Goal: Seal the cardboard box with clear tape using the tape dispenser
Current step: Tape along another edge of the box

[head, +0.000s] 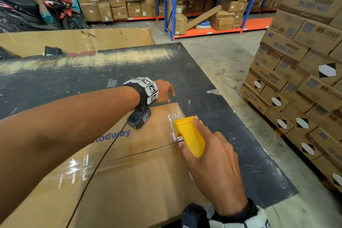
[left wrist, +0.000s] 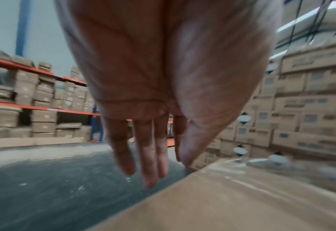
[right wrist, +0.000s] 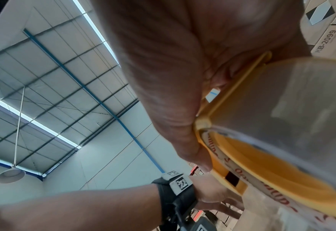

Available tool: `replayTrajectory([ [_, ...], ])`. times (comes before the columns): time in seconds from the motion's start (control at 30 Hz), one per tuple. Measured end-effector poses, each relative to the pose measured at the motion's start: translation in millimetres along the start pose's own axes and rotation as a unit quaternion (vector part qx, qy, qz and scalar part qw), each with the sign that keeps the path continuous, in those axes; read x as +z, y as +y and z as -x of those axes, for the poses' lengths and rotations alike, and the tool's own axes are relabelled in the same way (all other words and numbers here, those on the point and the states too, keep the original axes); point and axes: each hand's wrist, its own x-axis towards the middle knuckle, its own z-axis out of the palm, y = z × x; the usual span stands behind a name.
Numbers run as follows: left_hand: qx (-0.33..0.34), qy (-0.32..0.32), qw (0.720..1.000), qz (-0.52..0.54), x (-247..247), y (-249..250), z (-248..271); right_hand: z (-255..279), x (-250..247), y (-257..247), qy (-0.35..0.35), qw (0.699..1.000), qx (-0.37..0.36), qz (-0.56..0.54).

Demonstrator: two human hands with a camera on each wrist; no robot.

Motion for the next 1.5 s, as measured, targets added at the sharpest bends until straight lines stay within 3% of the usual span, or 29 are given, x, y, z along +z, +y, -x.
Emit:
replayTrajectory([
  [0.13,0.097,0.008,0.995,0.024,-2.1,-1.9,39.6,0.4,2.8,0.2,0.005,1.0,-0.008,0.007],
  [0.23,0.141,-0.088,0.986,-0.004,13.4,-2.0,69.3,0.5,3.3,-1.1,0.009,1.0,-0.008,0.011],
  [0.3,0.136,-0.134,0.981,-0.029,25.0,-1.2,78.1,-0.6,3.7,-2.8,0.013,1.0,-0.01,0.025],
  [0.5,0.125,-0.128,0.982,-0.056,29.7,3.6,81.8,14.4,0.3,-0.8,0.015,0.999,-0.024,0.026],
  [0.6,0.127,-0.125,0.983,-0.047,28.8,-1.3,81.2,56.7,-12.1,25.9,0.018,0.999,-0.035,0.001],
  [0.83,0.141,-0.126,0.98,-0.066,33.3,-7.7,77.4,174.0,-4.7,101.6,0.067,0.997,0.023,0.013],
  [0.97,0.135,-0.127,0.981,-0.064,34.8,-3.1,79.6,178.8,16.9,115.7,0.027,0.998,0.053,0.038],
  [1.03,0.13,-0.126,0.981,-0.066,34.6,0.4,82.4,171.4,26.7,120.2,0.055,0.996,0.05,0.046],
  [1.1,0.123,-0.127,0.982,-0.069,33.4,3.5,83.1,160.3,30.5,123.4,0.025,0.998,0.052,0.036],
  [1.23,0.099,-0.109,0.984,-0.097,28.8,23.6,96.0,155.5,52.8,151.5,-0.103,0.988,0.079,0.082],
  [1.37,0.243,-0.063,0.964,-0.084,36.5,85.1,143.1,167.3,60.9,172.2,-0.118,0.985,0.124,0.0],
  [1.43,0.322,-0.07,0.939,-0.102,52.2,125.0,166.7,167.6,48.0,176.4,-0.08,0.989,0.108,-0.055],
  [1.5,0.359,-0.082,0.916,-0.155,67.9,152.3,179.6,168.4,34.8,176.0,-0.035,0.989,0.094,-0.11],
])
